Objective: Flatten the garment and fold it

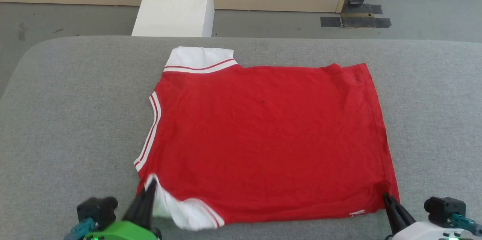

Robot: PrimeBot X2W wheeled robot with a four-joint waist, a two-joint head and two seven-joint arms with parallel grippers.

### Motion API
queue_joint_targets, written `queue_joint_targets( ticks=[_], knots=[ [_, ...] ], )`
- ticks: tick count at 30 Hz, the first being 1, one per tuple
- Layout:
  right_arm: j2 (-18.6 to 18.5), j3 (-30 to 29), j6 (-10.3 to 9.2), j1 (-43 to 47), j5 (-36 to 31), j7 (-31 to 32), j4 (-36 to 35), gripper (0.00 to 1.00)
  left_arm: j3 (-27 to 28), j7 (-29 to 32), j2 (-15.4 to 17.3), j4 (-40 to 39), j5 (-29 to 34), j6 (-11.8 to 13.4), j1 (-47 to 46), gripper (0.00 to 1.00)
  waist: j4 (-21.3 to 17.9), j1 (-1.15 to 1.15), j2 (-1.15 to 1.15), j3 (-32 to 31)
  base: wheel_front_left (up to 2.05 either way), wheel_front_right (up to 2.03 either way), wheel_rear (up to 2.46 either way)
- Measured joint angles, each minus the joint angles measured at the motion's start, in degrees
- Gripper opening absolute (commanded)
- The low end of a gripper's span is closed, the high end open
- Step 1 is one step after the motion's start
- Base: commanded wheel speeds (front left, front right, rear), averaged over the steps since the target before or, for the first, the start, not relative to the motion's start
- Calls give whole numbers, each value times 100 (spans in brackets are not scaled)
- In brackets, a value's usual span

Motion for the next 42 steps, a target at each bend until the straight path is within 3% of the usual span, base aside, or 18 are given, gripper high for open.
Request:
queue_joint_targets(
  ticks=[7, 19, 28, 34, 40, 41, 42],
  knots=[
    [-153, 148, 0, -332, -91, -320, 68, 0, 46, -670, 8, 386, 370, -169, -737, 0, -56, 0, 0, 40, 0, 0, 0],
    [-523, 140, 0, -1316, -102, -10, 253, 0, 31, -553, 91, 1393, 387, -659, -2496, 0, -81, 0, 0, 417, 0, 0, 0],
    [-724, 163, 0, -2091, -23, 715, 625, 0, -45, 303, 178, 2470, 143, -827, -3371, 0, -142, 0, 0, 891, 0, 0, 0],
    [-777, 223, 1, -2518, 81, 1626, 907, 0, -119, 1365, 237, 3069, -98, -761, -3506, 0, -190, 0, 0, 1143, 0, 0, 0],
    [-647, -32, 2, -2785, 110, 2644, 934, 0, -34, 2232, 233, 3093, -575, -626, -3637, 0, -167, 0, 0, 1180, 0, 0, 0],
    [-622, -81, 2, -2787, 100, 2755, 906, 1, -27, 2250, 226, 3042, -610, -614, -3631, 45, -156, 0, 0, 1159, 0, 0, 0],
    [-576, -148, 2, -2785, 82, 2804, 869, 33, -5, 2148, 221, 2976, -605, -595, -3617, 97, -145, 0, 0, 1133, 0, 0, 0]
  ],
)
